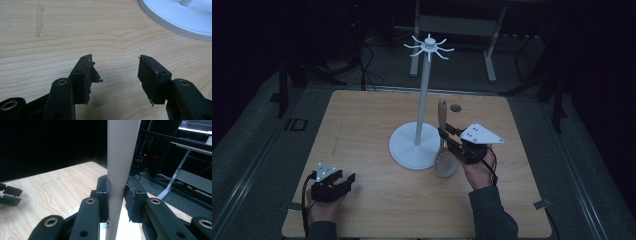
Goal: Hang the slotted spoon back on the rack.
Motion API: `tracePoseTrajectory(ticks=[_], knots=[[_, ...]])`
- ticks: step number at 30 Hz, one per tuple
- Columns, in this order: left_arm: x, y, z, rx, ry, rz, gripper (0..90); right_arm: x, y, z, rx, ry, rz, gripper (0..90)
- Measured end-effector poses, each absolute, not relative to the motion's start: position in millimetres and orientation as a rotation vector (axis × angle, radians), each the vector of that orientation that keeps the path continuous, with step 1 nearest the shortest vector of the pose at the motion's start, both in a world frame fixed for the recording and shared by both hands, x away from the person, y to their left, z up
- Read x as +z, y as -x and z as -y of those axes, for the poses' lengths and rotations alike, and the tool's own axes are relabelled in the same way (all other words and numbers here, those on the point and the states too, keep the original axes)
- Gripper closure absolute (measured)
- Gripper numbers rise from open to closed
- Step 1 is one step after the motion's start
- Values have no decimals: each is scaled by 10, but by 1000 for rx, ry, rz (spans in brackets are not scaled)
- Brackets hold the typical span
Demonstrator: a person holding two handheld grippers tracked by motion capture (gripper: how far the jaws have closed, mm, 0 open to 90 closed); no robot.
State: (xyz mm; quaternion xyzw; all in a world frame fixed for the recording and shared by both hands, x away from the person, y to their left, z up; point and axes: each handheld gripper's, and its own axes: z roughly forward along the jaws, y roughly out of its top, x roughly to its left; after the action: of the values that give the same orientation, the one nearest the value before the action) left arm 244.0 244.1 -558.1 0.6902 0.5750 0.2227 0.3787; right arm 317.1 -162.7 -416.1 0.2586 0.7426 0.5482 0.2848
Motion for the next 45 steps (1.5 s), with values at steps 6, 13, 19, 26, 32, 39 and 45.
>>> tracePoseTrajectory(ticks=[6,13,19,26,32,39,45], knots=[[-5582,-2442,-2445,570,-1763,-1469,461,-4078,-3201,1624,1477,-703,-1971,744],[-5583,-2443,-2445,573,-1759,-1468,461,-4005,-3226,1608,1479,-708,-1956,744],[-5583,-2443,-2445,574,-1757,-1469,461,-3948,-3260,1614,1489,-722,-1944,744],[-5582,-2444,-2447,574,-1755,-1470,460,-3887,-3300,1617,1494,-738,-1937,744],[-5583,-2444,-2445,575,-1754,-1470,460,-3846,-3329,1612,1493,-743,-1937,744],[-5584,-2446,-2446,574,-1754,-1471,459,-3791,-3367,1623,1509,-758,-1919,744],[-5581,-2445,-2450,575,-1751,-1473,459,-3740,-3411,1626,1551,-789,-1903,743]])
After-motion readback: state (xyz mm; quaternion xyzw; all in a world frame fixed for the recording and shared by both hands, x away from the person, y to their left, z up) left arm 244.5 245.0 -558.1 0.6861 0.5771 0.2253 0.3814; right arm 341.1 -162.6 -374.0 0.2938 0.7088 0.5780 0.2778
